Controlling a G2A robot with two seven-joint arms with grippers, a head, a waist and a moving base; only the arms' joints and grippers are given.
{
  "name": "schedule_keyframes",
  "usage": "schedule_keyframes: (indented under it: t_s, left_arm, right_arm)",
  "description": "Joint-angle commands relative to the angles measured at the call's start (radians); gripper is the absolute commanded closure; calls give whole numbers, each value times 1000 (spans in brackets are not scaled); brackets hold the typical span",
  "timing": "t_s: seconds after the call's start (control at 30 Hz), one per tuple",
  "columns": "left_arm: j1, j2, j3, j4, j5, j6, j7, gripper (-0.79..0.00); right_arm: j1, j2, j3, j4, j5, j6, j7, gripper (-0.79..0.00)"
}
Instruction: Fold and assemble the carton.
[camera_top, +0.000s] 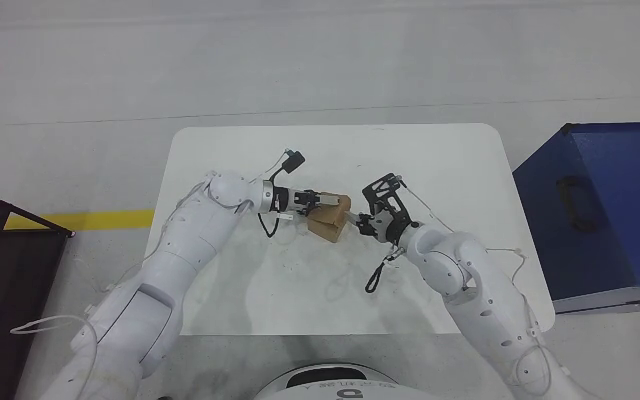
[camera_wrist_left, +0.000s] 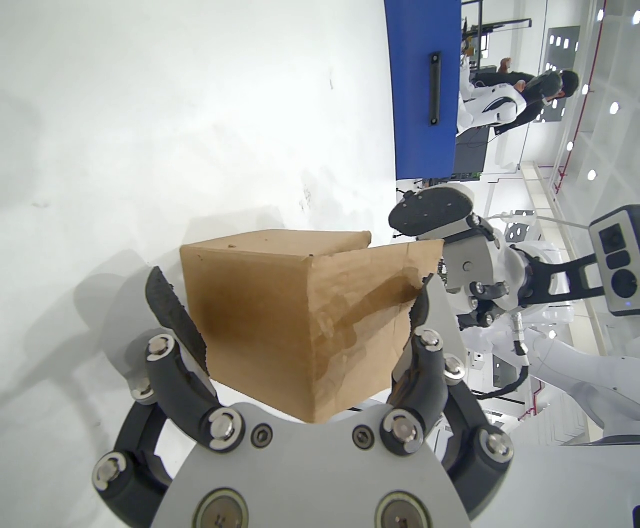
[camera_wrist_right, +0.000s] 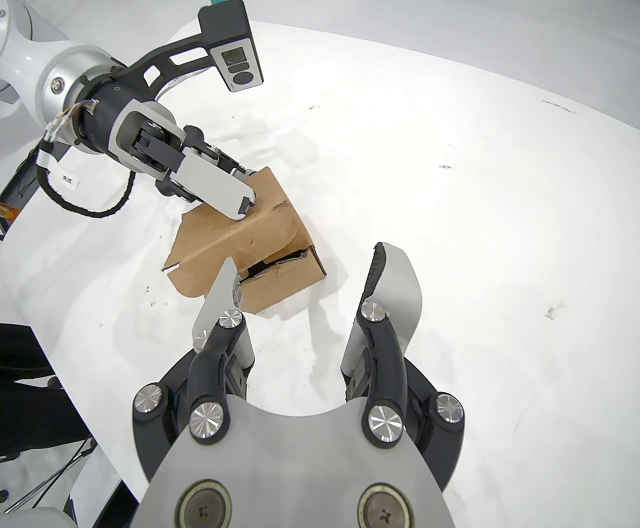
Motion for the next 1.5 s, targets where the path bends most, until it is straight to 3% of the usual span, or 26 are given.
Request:
schedule_keyframes:
  t_s: [0.0, 0.5, 1.47]
  left_arm:
    - [1, 0, -1, 1, -2, -1, 0, -785]
    - [5, 1, -8, 5, -8, -3, 0, -785]
    - [-5, -4, -2, 6, -5, 6, -22, -785]
  right_arm:
    - [10, -2, -9, 6, 6, -4, 1, -514]
    - [19, -2, 7, 46, 14, 15, -5, -548]
    - [15, -8, 19, 93, 51, 57, -72, -536]
